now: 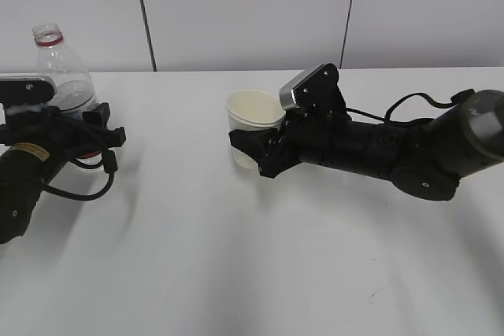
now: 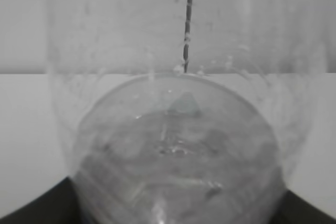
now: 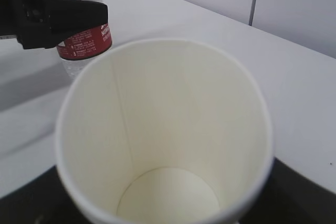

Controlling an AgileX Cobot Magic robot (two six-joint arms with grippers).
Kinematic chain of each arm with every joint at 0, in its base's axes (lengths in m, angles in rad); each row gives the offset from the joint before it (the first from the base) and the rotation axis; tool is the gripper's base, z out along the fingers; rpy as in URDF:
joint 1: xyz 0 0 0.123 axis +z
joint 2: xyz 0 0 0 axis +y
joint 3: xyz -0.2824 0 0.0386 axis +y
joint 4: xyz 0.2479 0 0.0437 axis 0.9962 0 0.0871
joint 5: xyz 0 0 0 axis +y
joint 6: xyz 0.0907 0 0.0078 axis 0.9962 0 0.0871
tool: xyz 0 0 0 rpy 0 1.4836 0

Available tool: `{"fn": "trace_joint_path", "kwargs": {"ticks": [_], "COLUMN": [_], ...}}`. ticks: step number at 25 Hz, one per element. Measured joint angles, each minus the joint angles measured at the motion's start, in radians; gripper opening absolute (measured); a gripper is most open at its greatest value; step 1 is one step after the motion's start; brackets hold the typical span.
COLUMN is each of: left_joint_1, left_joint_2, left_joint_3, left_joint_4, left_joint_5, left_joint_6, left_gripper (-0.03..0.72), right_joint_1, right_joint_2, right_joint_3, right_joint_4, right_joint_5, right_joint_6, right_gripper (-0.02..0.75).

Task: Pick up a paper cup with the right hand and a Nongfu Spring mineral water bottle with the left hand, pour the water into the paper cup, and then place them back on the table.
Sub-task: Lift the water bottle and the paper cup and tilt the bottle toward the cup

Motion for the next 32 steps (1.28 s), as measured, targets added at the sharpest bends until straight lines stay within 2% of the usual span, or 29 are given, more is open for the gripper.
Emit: {"fn": "trace_joint_path", "kwargs": {"ticks": [9,12,18,27,32], "left_joint_1": [0.004,0.025,0.047,0.047,0.047], "left_joint_2": [-0.017,-0.035,-0.048,-0.048,-0.048], "left_joint_3": [0.0,-0.013,-0.09,-0.257,-0.321], "left_joint_4": [0.132,0.188,0.312,0.567,0.623], "left_joint_5": [0.026,0.045,0.055,0.14,0.143], "left_joint_6": [0.0,0.0,0.0,0.001,0.001], "left_gripper": [0.419,0.419,0.419,0.419,0.419], "right_joint_1": [0.0,0.0,0.0,0.0,0.0], "right_joint_2": [0.0,0.0,0.0,0.0,0.0], "right_joint_3": [0.0,0.0,0.0,0.0,-0.007], "right_joint_4": [-0.004,-0.026,-0.049,-0.102,-0.135], "right_joint_5": [0.0,0.0,0.0,0.0,-0.008], "right_joint_6": [0.002,0.018,0.041,0.099,0.129], "right_gripper": [0.491,0.491,0.491,0.491,0.491]}}
